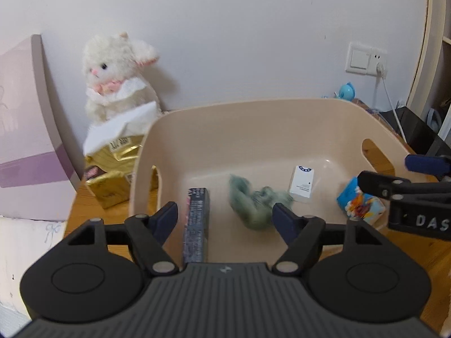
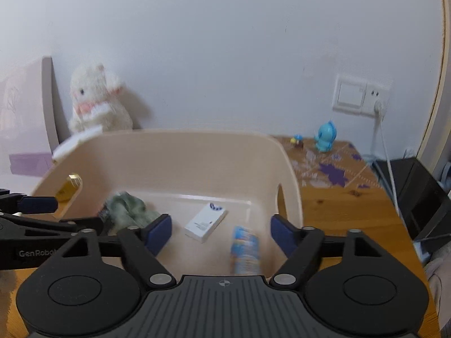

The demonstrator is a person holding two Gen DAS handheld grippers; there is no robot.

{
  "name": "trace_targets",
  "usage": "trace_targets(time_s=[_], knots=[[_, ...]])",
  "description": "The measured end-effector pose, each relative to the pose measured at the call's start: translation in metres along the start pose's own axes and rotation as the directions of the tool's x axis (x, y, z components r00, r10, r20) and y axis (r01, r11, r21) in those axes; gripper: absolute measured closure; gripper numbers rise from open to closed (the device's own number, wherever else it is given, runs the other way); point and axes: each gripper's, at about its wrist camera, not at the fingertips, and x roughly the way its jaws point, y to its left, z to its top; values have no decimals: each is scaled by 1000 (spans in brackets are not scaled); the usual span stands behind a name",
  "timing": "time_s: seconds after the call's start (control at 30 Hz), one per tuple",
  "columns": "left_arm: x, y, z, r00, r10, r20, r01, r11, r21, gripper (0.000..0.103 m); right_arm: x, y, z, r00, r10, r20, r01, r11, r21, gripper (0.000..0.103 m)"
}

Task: Organize objects
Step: 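Carry scrunchie and tissue pack over the bin and open both tools, then move left tool to blue-white tissue pack while right tool approaches black cube box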

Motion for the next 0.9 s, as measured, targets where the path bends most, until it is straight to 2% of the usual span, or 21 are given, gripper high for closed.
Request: trace_targets(time_s=[0.03,0.07,0.1,0.27,0.47,0.7,0.9], knots=[[-7,1,0,1000,2,4,-2,1000,5,26,-5,-1,1,1000,4,8,-4,1000,4,6],[-13,2,-1,1000,4,12,-4,1000,12,26,-11,-2,2,1000,15,17,-15,1000,9,1],[-20,3,-1,1000,7,22,-7,1000,20,25,-17,-2,3,999,26,24,-27,1000,12,0],[-58,11,-9,998,12,59,-15,999,37,22,-44,1,-4,998,48,51,-49,999,14,0],[-88,27,-28,997,34,65,-37,998,46,17,-65,10,-24,996,82,29,-83,996,28,0],[-91,47,-62,998,59,10,-59,997,39,17,-76,30,-60,993,111,-33,-112,993,-33,0],[-76,55,-90,997,54,-50,-51,997,54,17,-58,40,-90,987,112,-115,-117,992,-41,0]])
